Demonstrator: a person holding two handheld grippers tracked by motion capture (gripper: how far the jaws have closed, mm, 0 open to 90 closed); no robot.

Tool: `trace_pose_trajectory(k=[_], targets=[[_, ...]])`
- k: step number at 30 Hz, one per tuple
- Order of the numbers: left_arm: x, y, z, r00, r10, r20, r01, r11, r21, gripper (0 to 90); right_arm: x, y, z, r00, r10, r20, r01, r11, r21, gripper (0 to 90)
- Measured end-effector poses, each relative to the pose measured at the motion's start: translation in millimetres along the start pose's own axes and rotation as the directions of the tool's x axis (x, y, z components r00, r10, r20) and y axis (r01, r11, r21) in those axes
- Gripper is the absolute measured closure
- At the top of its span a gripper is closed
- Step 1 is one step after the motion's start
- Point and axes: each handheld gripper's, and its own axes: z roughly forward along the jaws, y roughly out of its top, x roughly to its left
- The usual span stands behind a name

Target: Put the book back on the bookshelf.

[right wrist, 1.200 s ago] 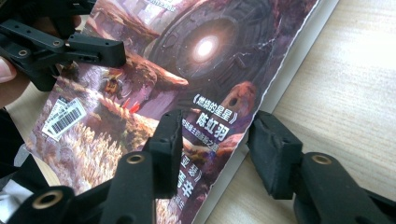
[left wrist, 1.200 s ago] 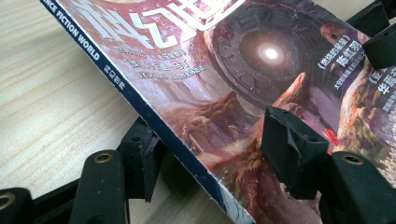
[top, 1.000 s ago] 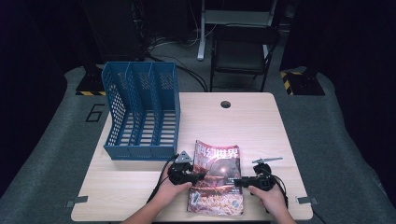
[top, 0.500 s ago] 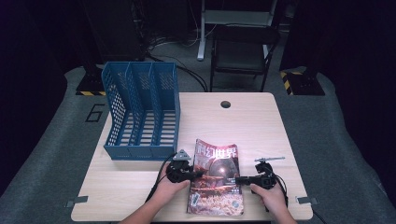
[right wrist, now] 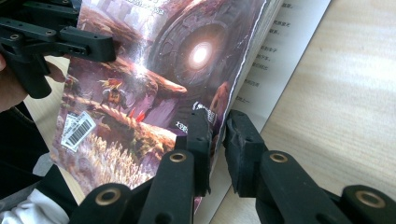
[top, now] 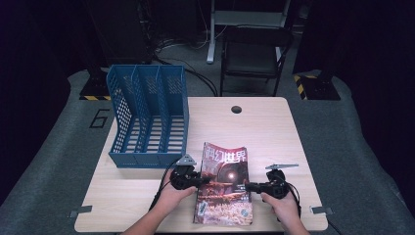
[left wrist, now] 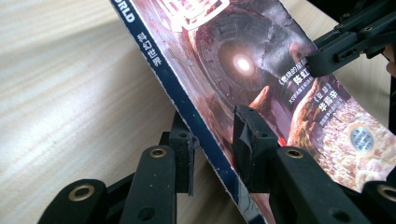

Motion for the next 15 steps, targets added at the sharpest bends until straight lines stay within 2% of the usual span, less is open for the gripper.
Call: trace_pose_trajectory(k=[4,7,8,9,15], targets=[[-1.3,3.4,-6.3,1.0000,0.005,-0.001,-0.005,0.9999,-0.016,71.5,4.4,1.3,-2.3,0.9995,-0.032,0.004,0.033,0.9993,-0.020,80.7],[-1.2,5.1,-10.8,1.0000,0.001,-0.001,-0.001,0.9990,-0.044,72.7,8.3,2.5,-4.3,0.9993,-0.036,0.006,0.036,0.9986,-0.038,81.3],[-1.2,6.0,-12.7,1.0000,-0.002,0.004,0.002,0.9988,-0.048,73.1,8.7,3.1,-4.9,0.9987,-0.051,0.005,0.051,0.9976,-0.045,81.5],[-1.2,7.3,-15.1,1.0000,0.003,0.005,-0.002,0.9990,-0.045,73.4,10.6,3.5,-5.5,0.9990,-0.043,0.006,0.044,0.9977,-0.052,81.6],[-2.7,12.5,-25.3,0.9999,-0.009,0.007,0.010,0.9962,-0.087,75.7,18.3,8.0,-6.7,0.9959,-0.085,0.031,0.088,0.9913,-0.098,82.5]])
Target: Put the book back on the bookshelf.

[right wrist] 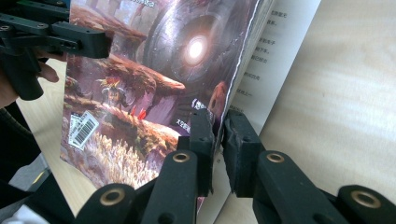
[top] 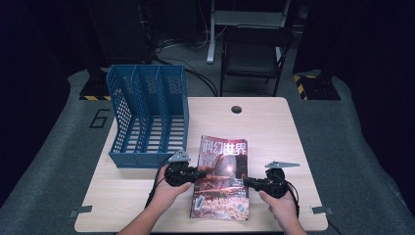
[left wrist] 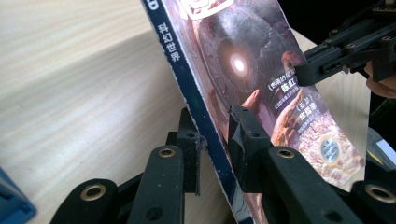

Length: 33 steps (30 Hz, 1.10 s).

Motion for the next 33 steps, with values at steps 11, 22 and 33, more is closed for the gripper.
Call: trace_pose_trajectory(k=[11,22,33], targets=[[-6.8,9.6,-14.5,0.9993,0.038,0.000,-0.038,0.9973,-0.063,79.1,12.7,8.3,-10.5,0.9973,-0.066,0.034,0.068,0.9942,-0.083,85.2],[-12.7,18.7,-24.2,0.9923,0.123,-0.020,-0.124,0.9885,-0.086,81.4,23.7,17.3,-17.9,0.9836,-0.153,0.095,0.167,0.9724,-0.163,85.9],[-16.6,22.0,-29.5,0.9815,0.178,-0.069,-0.184,0.9789,-0.089,82.3,29.9,22.9,-20.4,0.9708,-0.205,0.125,0.226,0.9553,-0.190,86.1]])
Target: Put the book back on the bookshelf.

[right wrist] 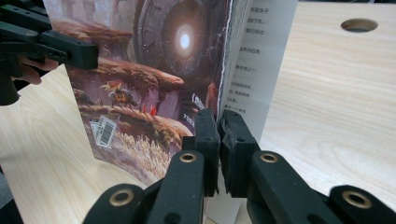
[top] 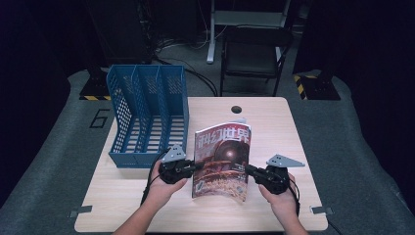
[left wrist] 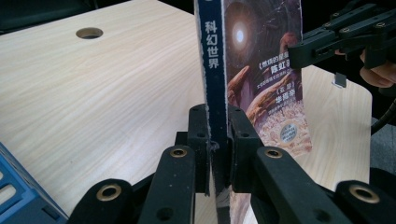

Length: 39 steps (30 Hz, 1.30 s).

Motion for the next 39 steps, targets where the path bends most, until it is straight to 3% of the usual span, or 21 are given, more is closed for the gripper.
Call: trace_pose_trajectory(k=[7,13,18,21,25,27,31,35,39], targets=[[-3.4,-3.2,-1.4,0.9989,0.037,-0.028,-0.036,0.9993,0.003,82.2,0.7,1.3,1.6,0.9998,-0.018,0.009,0.018,0.9998,-0.006,86.1],[-4.4,-9.2,-2.0,0.9991,0.020,-0.037,-0.021,0.9995,-0.022,82.3,0.3,0.4,3.5,0.9999,-0.013,0.005,0.013,0.9999,-0.011,85.8],[-5.9,-12.6,-4.2,0.9993,0.014,-0.034,-0.015,0.9993,-0.034,82.7,-4.4,-2.3,2.6,0.9995,0.020,-0.023,-0.020,0.9997,-0.013,83.4],[-7.6,-12.8,-5.3,0.9994,0.020,-0.028,-0.020,0.9994,-0.029,83.0,-6.6,-4.3,1.8,0.9979,0.034,-0.054,-0.035,0.9993,-0.011,75.5],[-9.1,-14.4,-5.3,0.9993,0.017,-0.034,-0.019,0.9988,-0.045,83.2,-6.7,-5.8,0.9,0.9963,0.020,-0.083,-0.020,0.9998,0.000,69.9],[-9.7,-15.7,-6.2,0.9995,0.012,-0.030,-0.013,0.9987,-0.049,83.3,-7.7,-6.6,0.5,0.9936,0.031,-0.109,-0.030,0.9995,0.011,68.3],[-9.7,-17.3,-7.3,0.9997,0.007,-0.023,-0.008,0.9982,-0.060,83.7,-7.0,-12.9,5.9,0.9907,0.021,-0.134,-0.010,0.9964,0.085,67.5],[-11.2,-18.5,-9.0,0.9999,0.007,-0.012,-0.007,0.9981,-0.062,83.7,-7.8,-15.9,8.5,0.9875,0.031,-0.154,-0.015,0.9942,0.107,67.5],[-11.3,-18.8,-9.1,0.9997,0.013,-0.019,-0.014,0.9977,-0.067,83.7,-9.8,-23.0,14.5,0.9831,0.050,-0.176,-0.018,0.9839,0.177,67.5]])
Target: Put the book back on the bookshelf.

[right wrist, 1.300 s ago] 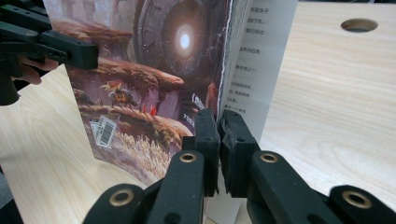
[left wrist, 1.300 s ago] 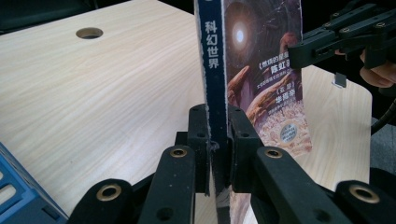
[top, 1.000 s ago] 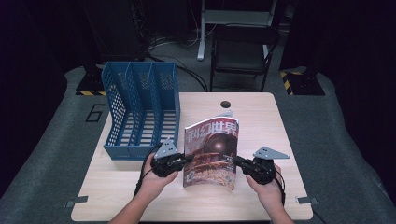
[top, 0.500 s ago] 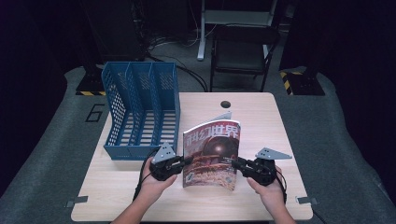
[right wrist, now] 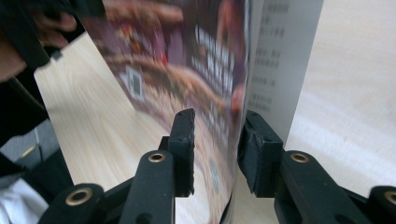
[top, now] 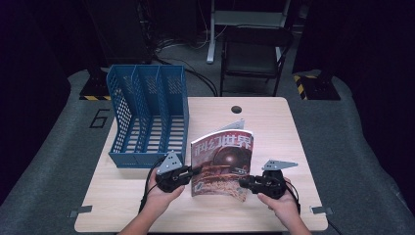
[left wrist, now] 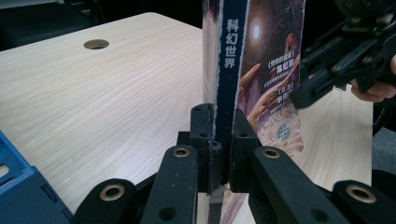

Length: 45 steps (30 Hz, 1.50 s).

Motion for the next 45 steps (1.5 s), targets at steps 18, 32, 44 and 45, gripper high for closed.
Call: trace_pose_trajectory(k=[18,32,44,45], targets=[[-5.9,-1.0,-4.4,0.9997,0.017,0.014,-0.017,0.9998,0.006,83.7,-3.9,-8.1,12.7,0.9995,0.028,0.017,-0.030,0.9901,0.137,82.6],[-7.9,0.0,-7.0,0.9998,0.001,0.021,-0.001,1.0000,0.006,83.6,5.0,-6.9,16.6,0.9954,-0.048,0.084,0.039,0.9934,0.108,85.5],[-9.8,3.1,-7.1,0.9985,0.053,-0.011,-0.053,0.9985,-0.010,83.6,8.6,-2.8,22.0,0.9839,-0.067,0.166,0.059,0.9967,0.055,85.5],[-9.3,3.2,-6.9,0.9982,0.059,-0.013,-0.059,0.9982,-0.012,83.6,7.9,-1.8,22.8,0.9821,-0.079,0.171,0.071,0.9963,0.048,85.5]])
